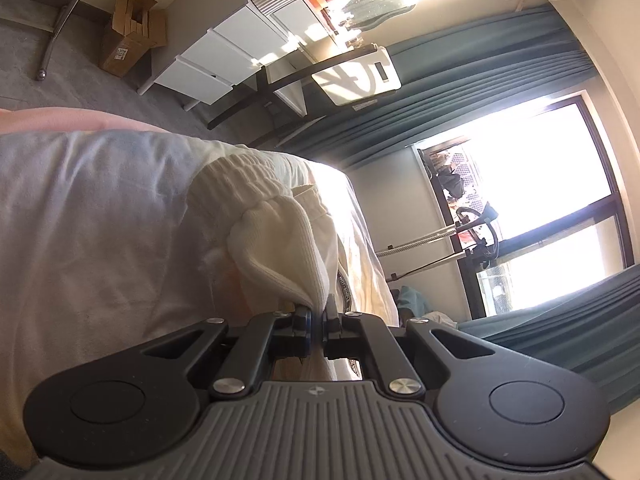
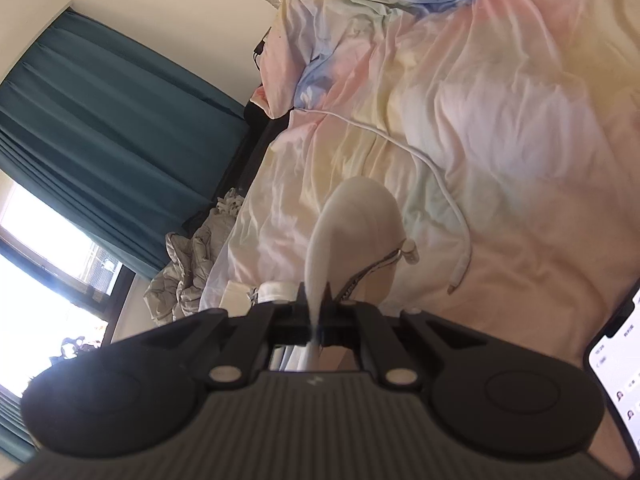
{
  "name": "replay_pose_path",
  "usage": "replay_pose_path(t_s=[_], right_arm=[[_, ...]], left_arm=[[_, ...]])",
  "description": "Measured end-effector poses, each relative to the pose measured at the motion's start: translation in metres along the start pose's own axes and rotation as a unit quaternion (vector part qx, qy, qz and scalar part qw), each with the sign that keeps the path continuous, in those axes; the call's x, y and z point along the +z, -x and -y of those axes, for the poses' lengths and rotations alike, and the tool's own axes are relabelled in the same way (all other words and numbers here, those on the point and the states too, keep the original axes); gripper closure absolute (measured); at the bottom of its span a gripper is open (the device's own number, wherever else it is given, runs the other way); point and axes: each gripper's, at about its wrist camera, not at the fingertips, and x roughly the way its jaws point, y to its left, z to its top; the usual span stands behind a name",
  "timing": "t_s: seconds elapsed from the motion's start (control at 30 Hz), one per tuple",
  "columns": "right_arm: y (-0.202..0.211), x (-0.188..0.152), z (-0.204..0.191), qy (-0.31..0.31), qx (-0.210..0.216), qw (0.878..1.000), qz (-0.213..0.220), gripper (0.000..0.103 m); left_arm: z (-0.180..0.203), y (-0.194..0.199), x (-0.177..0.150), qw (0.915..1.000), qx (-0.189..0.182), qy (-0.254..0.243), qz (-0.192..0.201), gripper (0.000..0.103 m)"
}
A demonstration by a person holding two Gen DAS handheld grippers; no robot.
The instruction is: Fold clothes
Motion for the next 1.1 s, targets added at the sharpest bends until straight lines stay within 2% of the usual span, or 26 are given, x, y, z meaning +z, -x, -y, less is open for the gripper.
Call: replay_pose_path(t_s=[0.2,0.37,0.53,0.73,0.87,0.93,0.97,1.0,1.03,1.07,1.1], right_arm=[[-0.04,0.006,-0.053,0.022,0.018,1.0,-0.005,0.1],[-0.113,0.002,-0.131,0.079,0.032,0.996,-0.012,0.1],[-0.214,-0.028,-0.2,0.154,0.02,0.988,-0.007,0.1],[-0.34,-0.075,-0.226,0.246,-0.016,0.969,-0.02,0.1],[-0.389,-0.101,-0.223,0.296,-0.021,0.955,-0.03,0.099],[-0.407,-0.11,-0.22,0.308,-0.029,0.95,-0.044,0.098],[-0.41,-0.11,-0.218,0.308,-0.026,0.95,-0.05,0.097],[-0.411,-0.11,-0.215,0.306,-0.021,0.95,-0.055,0.09],[-0.409,-0.109,-0.214,0.305,-0.015,0.95,-0.058,0.088],[-0.405,-0.107,-0.214,0.304,-0.008,0.951,-0.06,0.085],[-0.399,-0.105,-0.213,0.305,-0.005,0.95,-0.063,0.081]], left_arm=[[0.055,-0.051,0.021,0.9994,-0.001,-0.032,0.008,0.098],[0.095,-0.14,0.036,0.9985,0.013,-0.053,0.0,0.097],[0.122,-0.248,0.035,0.9925,0.041,-0.114,0.012,0.097],[0.127,-0.359,0.03,0.9853,0.083,-0.149,-0.01,0.097],[0.132,-0.392,0.022,0.9775,0.11,-0.18,-0.011,0.096],[0.134,-0.397,0.021,0.9761,0.126,-0.176,-0.018,0.094],[0.134,-0.397,0.022,0.9765,0.129,-0.171,-0.02,0.09],[0.134,-0.396,0.022,0.9766,0.128,-0.171,-0.022,0.087],[0.134,-0.395,0.022,0.9763,0.126,-0.174,-0.028,0.079],[0.134,-0.392,0.021,0.9763,0.119,-0.177,-0.034,0.066],[0.134,-0.385,0.019,0.9789,0.096,-0.176,-0.041,0.058]])
